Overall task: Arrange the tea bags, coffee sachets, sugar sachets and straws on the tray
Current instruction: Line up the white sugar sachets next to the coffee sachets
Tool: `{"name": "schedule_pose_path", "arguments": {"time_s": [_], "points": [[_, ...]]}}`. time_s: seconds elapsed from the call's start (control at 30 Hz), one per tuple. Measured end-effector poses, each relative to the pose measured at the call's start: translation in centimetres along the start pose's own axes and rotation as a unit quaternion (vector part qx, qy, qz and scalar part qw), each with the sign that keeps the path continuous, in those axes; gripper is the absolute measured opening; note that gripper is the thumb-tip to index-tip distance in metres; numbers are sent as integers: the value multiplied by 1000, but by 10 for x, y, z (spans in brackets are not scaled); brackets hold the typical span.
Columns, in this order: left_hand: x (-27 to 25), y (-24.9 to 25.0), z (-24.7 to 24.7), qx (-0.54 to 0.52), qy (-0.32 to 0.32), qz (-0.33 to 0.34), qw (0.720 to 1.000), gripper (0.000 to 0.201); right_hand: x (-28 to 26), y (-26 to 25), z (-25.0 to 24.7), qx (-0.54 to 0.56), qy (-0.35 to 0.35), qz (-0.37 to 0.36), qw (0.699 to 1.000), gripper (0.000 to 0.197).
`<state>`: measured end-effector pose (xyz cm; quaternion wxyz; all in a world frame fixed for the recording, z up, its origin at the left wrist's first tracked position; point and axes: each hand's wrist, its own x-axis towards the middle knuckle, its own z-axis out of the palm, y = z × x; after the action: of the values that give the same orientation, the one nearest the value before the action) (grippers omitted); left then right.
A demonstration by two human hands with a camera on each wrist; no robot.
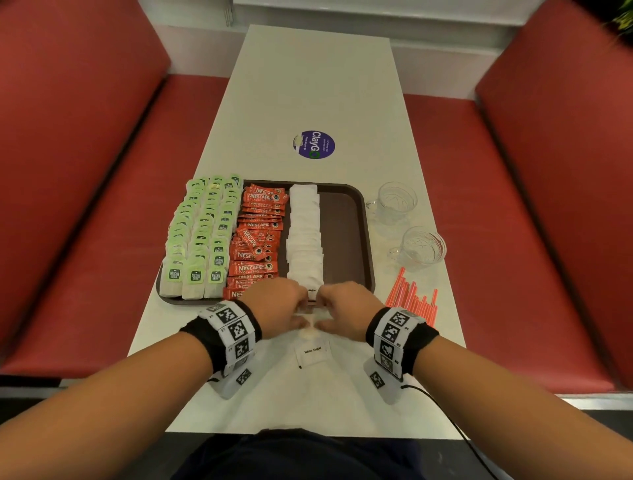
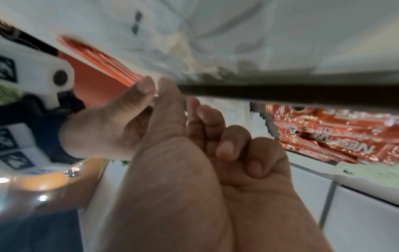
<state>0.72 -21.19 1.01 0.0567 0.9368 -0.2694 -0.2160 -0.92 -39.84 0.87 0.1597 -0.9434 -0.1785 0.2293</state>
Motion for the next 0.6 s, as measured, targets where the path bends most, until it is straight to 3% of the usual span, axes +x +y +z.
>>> {"name": "schedule_pose_path", "arguments": {"time_s": [0.13,0.37,0.5,0.6], "points": [[-10,3,20,24,-52,9,998,40,-11,-3,14,-89,-91,-16,992,52],[-14,3,31,10,-55,3,998,51,-11,-7,24,-84,-130,-1,988,32],[-17,6,34,14,-46,4,999,51,-13,-9,26,-62,-99,8,993,50],[-17,13,37,14,-55,-6,998,47,-13,-10,27,-82,-113,4,990,48]]}}
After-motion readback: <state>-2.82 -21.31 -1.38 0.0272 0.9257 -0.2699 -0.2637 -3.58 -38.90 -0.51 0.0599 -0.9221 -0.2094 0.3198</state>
